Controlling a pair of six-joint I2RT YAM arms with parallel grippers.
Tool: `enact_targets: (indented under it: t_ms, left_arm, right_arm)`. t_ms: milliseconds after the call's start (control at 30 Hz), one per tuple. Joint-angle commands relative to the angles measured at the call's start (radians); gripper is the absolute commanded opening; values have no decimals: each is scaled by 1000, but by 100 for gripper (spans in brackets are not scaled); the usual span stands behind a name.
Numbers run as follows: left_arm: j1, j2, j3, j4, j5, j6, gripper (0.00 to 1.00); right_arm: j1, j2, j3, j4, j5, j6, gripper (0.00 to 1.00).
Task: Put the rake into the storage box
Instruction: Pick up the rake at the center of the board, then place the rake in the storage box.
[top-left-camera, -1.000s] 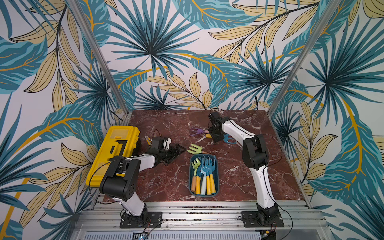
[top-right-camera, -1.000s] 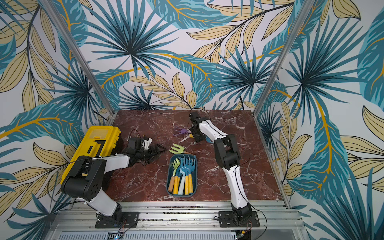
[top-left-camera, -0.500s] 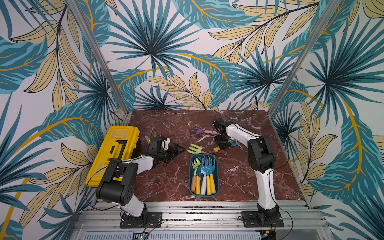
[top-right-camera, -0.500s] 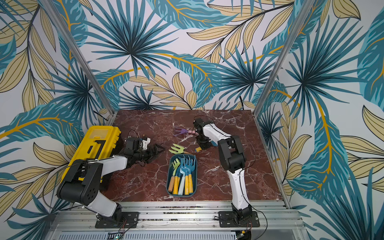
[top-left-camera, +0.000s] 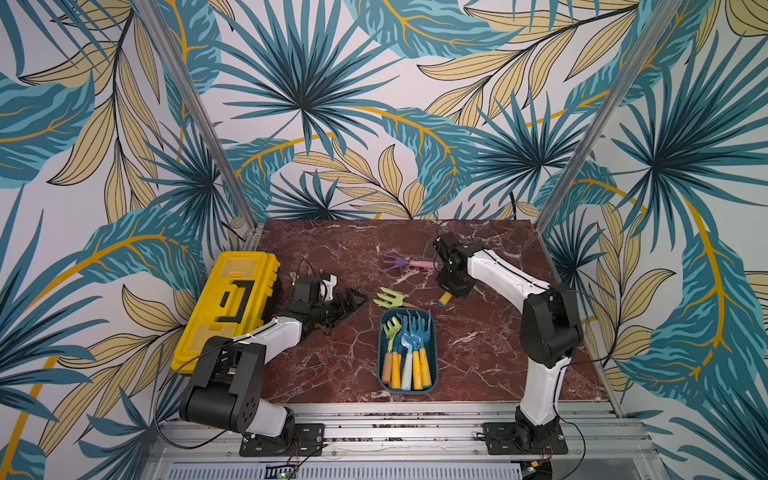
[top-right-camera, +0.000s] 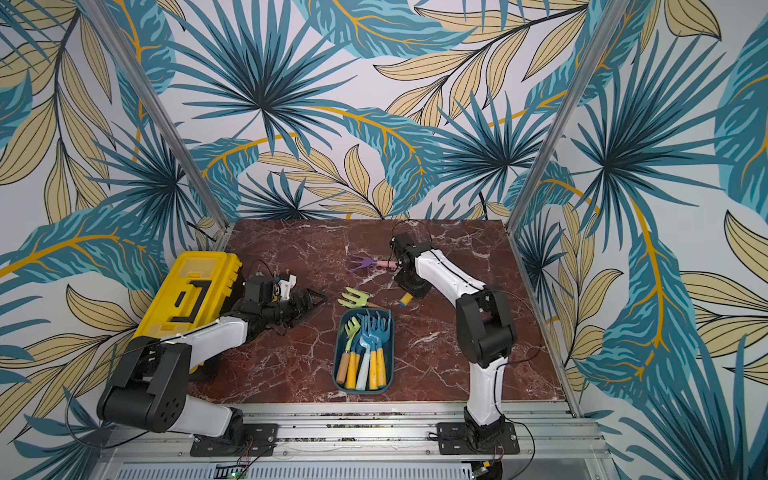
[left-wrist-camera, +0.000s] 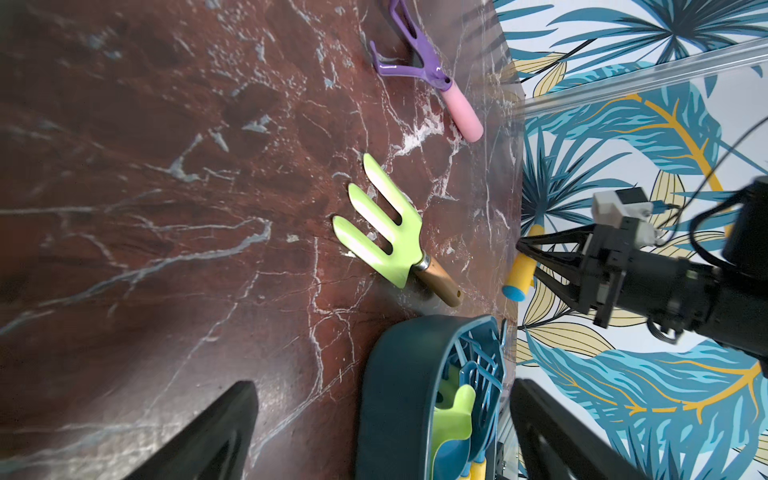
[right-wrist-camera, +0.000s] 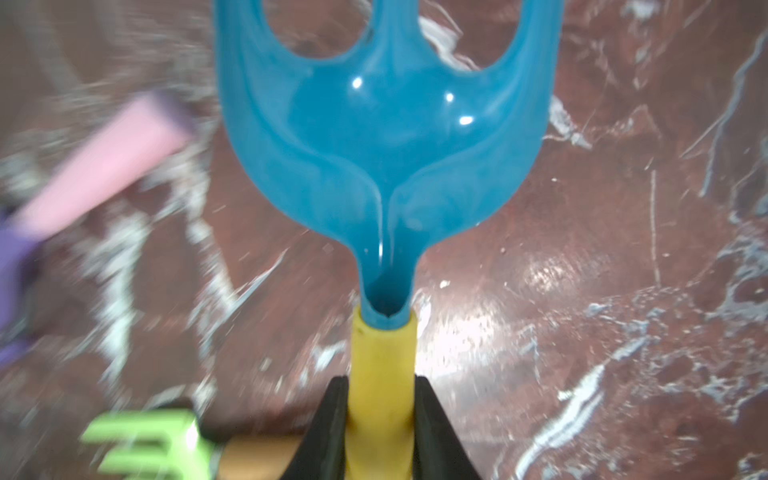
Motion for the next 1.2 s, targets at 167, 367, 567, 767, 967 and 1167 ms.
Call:
enact_targets:
  t_ms: [167, 367, 567, 767, 967, 1167]
  left_arm:
    - [10, -77, -19, -81, -70, 47, 100]
    - [10, -93, -25, -80, -91, 50, 100]
    - [11, -94, -41, -66, -94, 53, 100]
    - [11, -94, -54, -50, -90, 48, 100]
    - [12, -100, -60, -51, -86, 50, 100]
    - [12, -97, -65, -45, -87, 50, 100]
  right_arm:
    - [128, -291, -215, 38, -63, -207, 0]
    - [308, -426, -315, 34, -135, -159, 0]
    - [499, -446, -322, -2, -132, -89, 0]
    - [600, -369, -303, -6, -113, -38, 0]
    - [636, -290, -294, 16, -111, 3, 0]
    - [654, -248, -312, 76, -152, 42, 0]
